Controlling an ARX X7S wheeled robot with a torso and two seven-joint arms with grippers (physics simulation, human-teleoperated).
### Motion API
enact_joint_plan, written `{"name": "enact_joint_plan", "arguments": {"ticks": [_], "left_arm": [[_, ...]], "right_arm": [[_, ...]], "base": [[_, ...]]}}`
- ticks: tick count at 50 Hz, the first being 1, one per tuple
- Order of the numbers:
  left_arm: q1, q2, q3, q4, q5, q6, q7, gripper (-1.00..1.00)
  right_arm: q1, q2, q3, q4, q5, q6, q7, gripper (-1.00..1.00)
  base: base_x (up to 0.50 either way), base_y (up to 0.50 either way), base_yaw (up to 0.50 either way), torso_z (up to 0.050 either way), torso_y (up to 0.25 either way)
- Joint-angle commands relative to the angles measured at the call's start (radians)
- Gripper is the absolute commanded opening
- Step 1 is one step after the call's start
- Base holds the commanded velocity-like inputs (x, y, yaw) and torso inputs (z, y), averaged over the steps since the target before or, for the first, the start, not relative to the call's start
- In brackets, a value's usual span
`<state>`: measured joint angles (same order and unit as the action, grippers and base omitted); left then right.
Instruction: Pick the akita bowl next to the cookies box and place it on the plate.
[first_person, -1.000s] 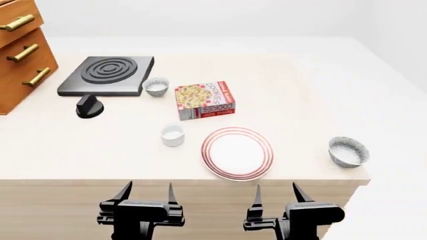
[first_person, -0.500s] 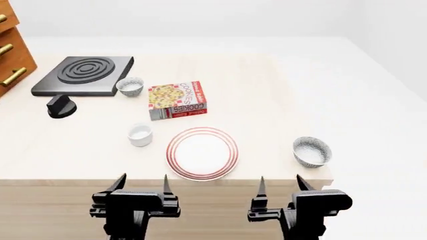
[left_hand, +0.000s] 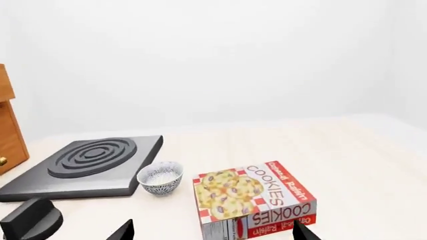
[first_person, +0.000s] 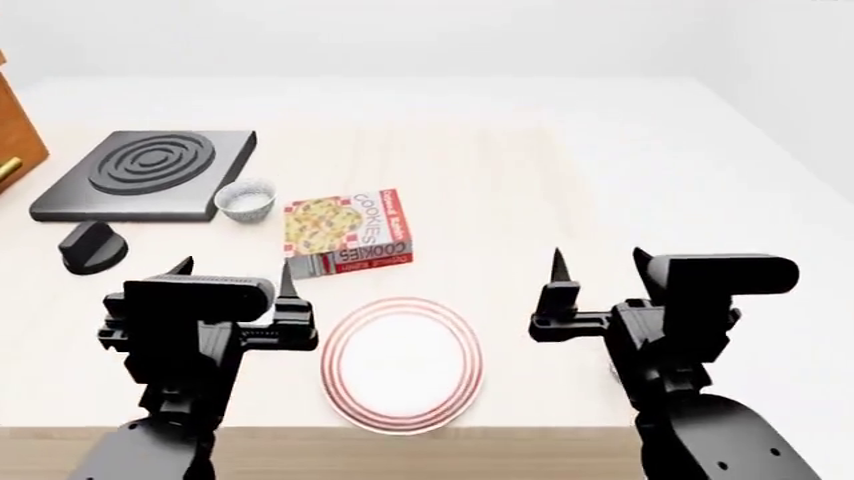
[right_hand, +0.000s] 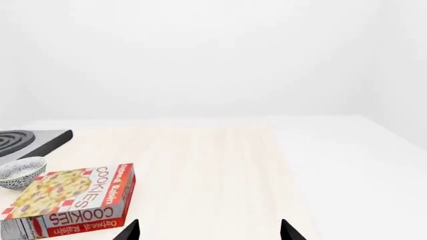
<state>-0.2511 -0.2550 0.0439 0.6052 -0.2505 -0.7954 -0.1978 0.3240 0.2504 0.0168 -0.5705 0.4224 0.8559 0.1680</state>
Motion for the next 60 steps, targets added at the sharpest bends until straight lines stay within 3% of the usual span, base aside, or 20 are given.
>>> {"name": "enact_joint_plan", "arguments": {"ticks": [1, 21, 32, 42, 43, 48, 54, 57, 60], "left_arm": [[-0.021, -0.020, -0.007, 0.028, -0.011, -0.050, -0.004, 1.00], [-0.007, -0.031, -0.004, 0.030, -0.014, -0.032, -0.009, 1.00], [-0.004, -0.035, -0.003, 0.038, -0.018, -0.033, -0.013, 1.00], [-0.003, -0.044, -0.004, 0.050, -0.021, -0.045, -0.020, 1.00], [-0.002, -0.044, -0.005, 0.056, -0.022, -0.051, -0.022, 1.00], [0.001, -0.049, -0.001, 0.064, -0.020, -0.058, -0.027, 1.00], [0.001, -0.050, 0.003, 0.063, -0.018, -0.059, -0.032, 1.00], [0.000, -0.053, 0.004, 0.064, -0.018, -0.062, -0.034, 1.00], [0.001, -0.053, 0.006, 0.061, -0.018, -0.058, -0.035, 1.00]], "right_arm": [[0.029, 0.013, 0.018, -0.028, 0.031, 0.064, 0.007, 1.00], [0.023, 0.023, -0.001, 0.017, 0.017, 0.064, 0.024, 1.00], [0.035, 0.040, -0.020, -0.023, -0.009, 0.088, 0.067, 1.00], [0.096, 0.132, -0.027, -0.156, -0.020, 0.294, 0.132, 1.00], [0.131, 0.143, -0.002, -0.176, 0.037, 0.427, 0.107, 1.00], [0.209, 0.177, 0.045, -0.292, 0.122, 0.694, 0.095, 1.00], [0.288, 0.384, 0.124, -0.086, 0.994, 0.704, 0.776, 1.00], [0.296, 0.472, 0.054, -0.035, 1.318, 0.668, 0.919, 1.00], [0.286, 0.509, 0.027, -0.021, 1.363, 0.650, 0.959, 1.00]], "base": [[0.50, 0.00, 0.00, 0.000, 0.000], [0.50, 0.00, 0.00, 0.000, 0.000], [0.00, 0.00, 0.00, 0.000, 0.001], [0.00, 0.00, 0.00, 0.000, 0.000], [0.00, 0.00, 0.00, 0.000, 0.000], [0.00, 0.00, 0.00, 0.000, 0.000], [0.00, 0.00, 0.00, 0.000, 0.000], [0.00, 0.00, 0.00, 0.000, 0.000], [0.00, 0.00, 0.00, 0.000, 0.000]]}}
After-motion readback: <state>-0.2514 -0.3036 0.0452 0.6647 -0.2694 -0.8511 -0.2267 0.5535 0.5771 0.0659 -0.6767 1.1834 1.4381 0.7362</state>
